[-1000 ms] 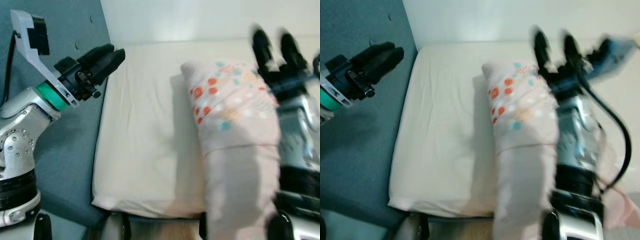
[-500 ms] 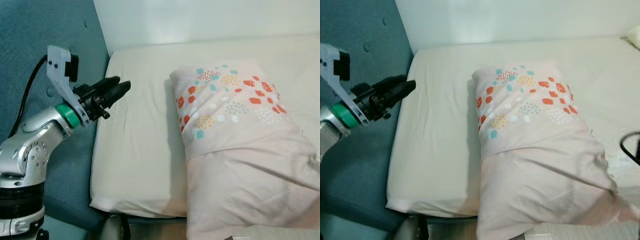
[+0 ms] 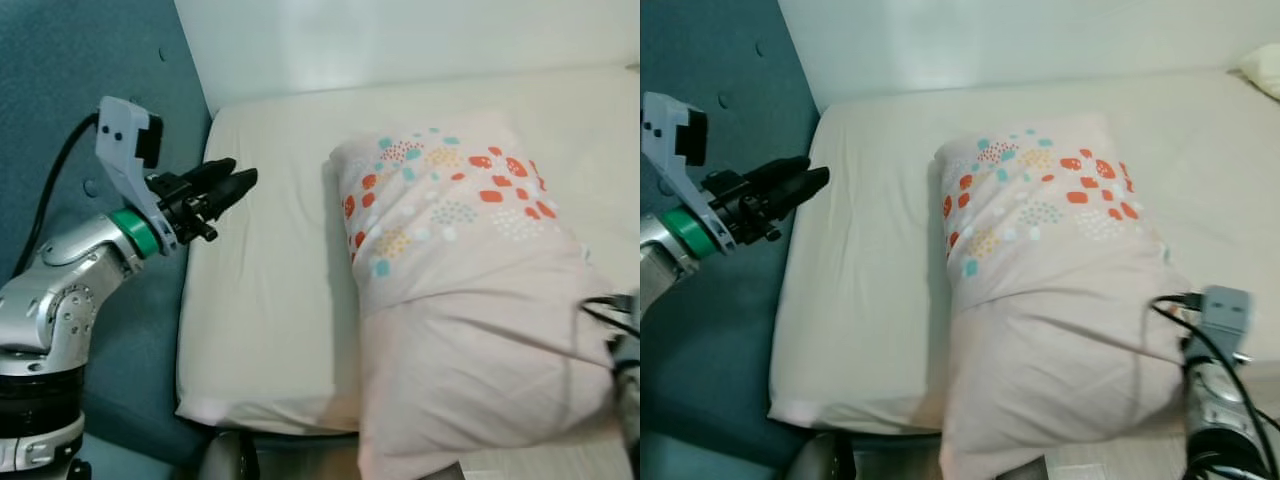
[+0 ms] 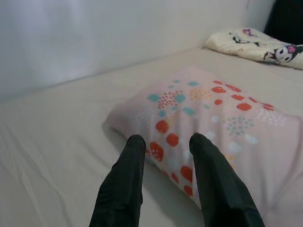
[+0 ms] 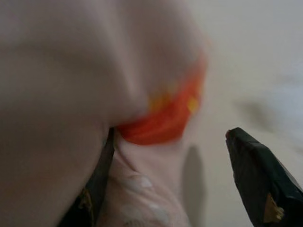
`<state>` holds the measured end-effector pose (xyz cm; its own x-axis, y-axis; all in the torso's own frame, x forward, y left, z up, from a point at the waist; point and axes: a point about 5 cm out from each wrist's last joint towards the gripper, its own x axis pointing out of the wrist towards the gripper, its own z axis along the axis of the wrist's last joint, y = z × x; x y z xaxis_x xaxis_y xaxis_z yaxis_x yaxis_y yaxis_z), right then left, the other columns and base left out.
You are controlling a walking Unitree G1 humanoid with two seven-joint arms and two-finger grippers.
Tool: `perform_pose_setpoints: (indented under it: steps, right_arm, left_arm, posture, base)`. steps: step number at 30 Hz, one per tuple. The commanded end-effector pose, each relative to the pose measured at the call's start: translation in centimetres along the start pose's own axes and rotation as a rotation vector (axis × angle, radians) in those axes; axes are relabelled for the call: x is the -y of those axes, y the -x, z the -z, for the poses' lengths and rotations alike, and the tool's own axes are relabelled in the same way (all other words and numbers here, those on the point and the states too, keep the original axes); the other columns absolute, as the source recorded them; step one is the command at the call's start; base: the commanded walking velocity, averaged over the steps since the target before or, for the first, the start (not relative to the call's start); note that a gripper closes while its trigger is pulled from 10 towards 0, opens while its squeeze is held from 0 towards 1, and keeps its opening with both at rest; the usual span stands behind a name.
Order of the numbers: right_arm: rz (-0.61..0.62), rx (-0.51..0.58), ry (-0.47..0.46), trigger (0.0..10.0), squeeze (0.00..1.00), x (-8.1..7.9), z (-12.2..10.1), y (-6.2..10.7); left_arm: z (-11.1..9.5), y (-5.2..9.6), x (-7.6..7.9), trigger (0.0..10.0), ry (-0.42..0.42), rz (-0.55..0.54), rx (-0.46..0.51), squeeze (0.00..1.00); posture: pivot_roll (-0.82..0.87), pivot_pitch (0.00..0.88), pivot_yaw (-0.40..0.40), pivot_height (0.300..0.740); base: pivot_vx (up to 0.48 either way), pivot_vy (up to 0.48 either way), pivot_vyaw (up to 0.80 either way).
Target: Clean up the room
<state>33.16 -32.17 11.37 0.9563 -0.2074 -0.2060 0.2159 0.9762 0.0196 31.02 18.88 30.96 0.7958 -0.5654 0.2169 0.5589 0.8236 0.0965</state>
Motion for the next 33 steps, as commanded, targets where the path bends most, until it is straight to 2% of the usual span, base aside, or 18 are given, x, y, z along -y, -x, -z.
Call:
perform_pose_setpoints:
  steps: [1, 2, 5, 6, 8, 9, 10, 13, 15, 16, 17, 19, 21, 22, 23, 27, 29, 33]
  right_arm:
    - [-0.247, -0.042, -0.014, 10.0, 0.0, -5.0, 1.3, -0.6]
    - [-0.247, -0.042, -0.014, 10.0, 0.0, -5.0, 1.3, -0.6]
    - [-0.467, 0.1, -0.031, 10.0, 0.0, -9.4, -1.5, -1.0]
    - [-0.467, 0.1, -0.031, 10.0, 0.0, -9.4, -1.5, -1.0]
    - [-0.652, 0.26, -0.045, 10.0, 0.0, -13.3, -5.4, -1.0]
    - [-0.652, 0.26, -0.045, 10.0, 0.0, -13.3, -5.4, -1.0]
    - [-0.763, 0.35, -0.037, 10.0, 0.0, -15.8, -7.8, -0.5]
    - [-1.03, 0.546, 0.001, 10.0, 0.0, -22.0, -13.4, 1.9]
    - [-1.172, 0.62, 0.032, 10.0, 0.0, -24.9, -15.3, 3.8]
    - [-1.221, 0.642, 0.045, 10.0, 0.0, -25.9, -15.8, 4.5]
    - [-1.221, 0.642, 0.045, 10.0, 0.0, -25.9, -15.8, 4.5]
    - [-1.395, 0.678, 0.068, 10.0, 0.0, -28.7, -16.4, 7.2]
    - [-1.54, 0.684, 0.092, 10.0, 0.0, -30.5, -16.0, 9.3]
    - [-1.54, 0.684, 0.092, 10.0, 0.0, -30.5, -16.0, 9.3]
    - [-1.635, 0.68, 0.112, 10.0, 0.0, -31.5, -15.2, 10.9]
    - [-1.672, 0.689, 0.114, 10.0, 0.0, -31.6, -15.0, 11.8]
    - [-1.682, 0.739, 0.058, 10.0, 0.0, -30.4, -16.3, 12.7]
    - [-1.587, 0.78, 0.011, 10.0, 0.0, -28.6, -17.2, 12.3]
  left_arm:
    - [-0.5, 0.7, 0.0, 10.0, -0.023, -0.001, 0.006, 0.0]
    - [-0.5, 0.7, 0.0, 10.0, -0.023, -0.001, 0.006, 0.0]
    - [-1.6, 0.7, -0.3, 10.0, -0.034, -0.001, 0.039, 0.0]
    - [-1.6, 0.7, -0.3, 10.0, -0.034, -0.001, 0.039, 0.0]
    - [-2.8, 0.5, -0.3, 10.0, -0.045, 0.012, 0.076, 0.0]
    - [-2.8, 0.5, -0.3, 10.0, -0.045, 0.012, 0.076, 0.0]
    - [-3.5, 0.3, -0.2, 10.0, -0.057, 0.024, 0.101, 0.0]
    - [-5.5, -0.1, -0.2, 10.0, -0.071, 0.049, 0.168, 0.0]
    - [-6.5, -0.2, -0.4, 10.0, -0.076, 0.057, 0.2, 0.0]
    - [-6.9, -0.2, -0.5, 10.0, -0.078, 0.059, 0.211, 0.0]
    - [-6.9, -0.2, -0.5, 10.0, -0.078, 0.059, 0.211, 0.0]
    - [-8.7, -0.3, -0.6, 10.0, -0.095, 0.08, 0.269, 0.0]
    - [-10.6, -0.2, -0.5, 10.0, -0.103, 0.105, 0.332, 0.0]
    - [-10.6, -0.2, -0.5, 10.0, -0.103, 0.105, 0.332, 0.0]
    - [-12.4, 0.0, -0.6, 10.0, -0.105, 0.117, 0.388, 0.0]
    - [-13.2, 0.2, -0.7, 10.0, -0.121, 0.114, 0.409, 0.0]
    - [-13.5, 0.4, -0.7, 10.0, -0.151, 0.116, 0.407, 0.0]
    - [-12.4, 0.3, -0.4, 10.0, -0.153, 0.123, 0.357, 0.0]
  posture:
    - [0.01, 0.144, 0.146, 0.596]
    - [0.01, 0.144, 0.146, 0.596]
    - [0.0, 0.144, 0.147, 0.596]
    - [0.0, 0.144, 0.147, 0.596]
    - [0.0, 0.14, 0.148, 0.596]
    - [0.0, 0.14, 0.148, 0.596]
    - [0.0, 0.14, 0.147, 0.596]
    - [-0.01, 0.134, 0.145, 0.596]
    - [-0.01, 0.135, 0.145, 0.596]
    - [-0.01, 0.135, 0.145, 0.596]
    - [-0.01, 0.135, 0.145, 0.596]
    - [-0.02, 0.135, 0.143, 0.596]
    - [-0.02, 0.136, 0.142, 0.596]
    - [-0.02, 0.136, 0.142, 0.596]
    - [-0.01, 0.136, 0.139, 0.596]
    - [-0.01, 0.137, 0.135, 0.596]
    - [-0.02, 0.141, 0.135, 0.596]
    - [-0.02, 0.141, 0.134, 0.596]
  base:
    - [0.0, 0.0, 0.0]
    - [0.0, 0.0, 0.0]
    - [0.0, 0.0, 0.0]
    - [0.0, 0.0, 0.0]
    - [0.0, 0.0, 0.0]
    - [0.0, 0.0, 0.0]
    - [0.0, 0.0, 0.0]
    - [0.0, 0.0, 0.0]
    - [0.0, 0.0, 0.0]
    - [0.0, 0.0, 0.0]
    - [0.0, 0.0, 0.0]
    - [0.0, 0.0, 0.0]
    - [0.0, 0.0, 0.0]
    - [0.0, 0.0, 0.0]
    - [0.0, 0.0, 0.0]
    - [0.0, 0.0, 0.0]
    - [0.0, 0.0, 0.0]
    - [0.0, 0.0, 0.0]
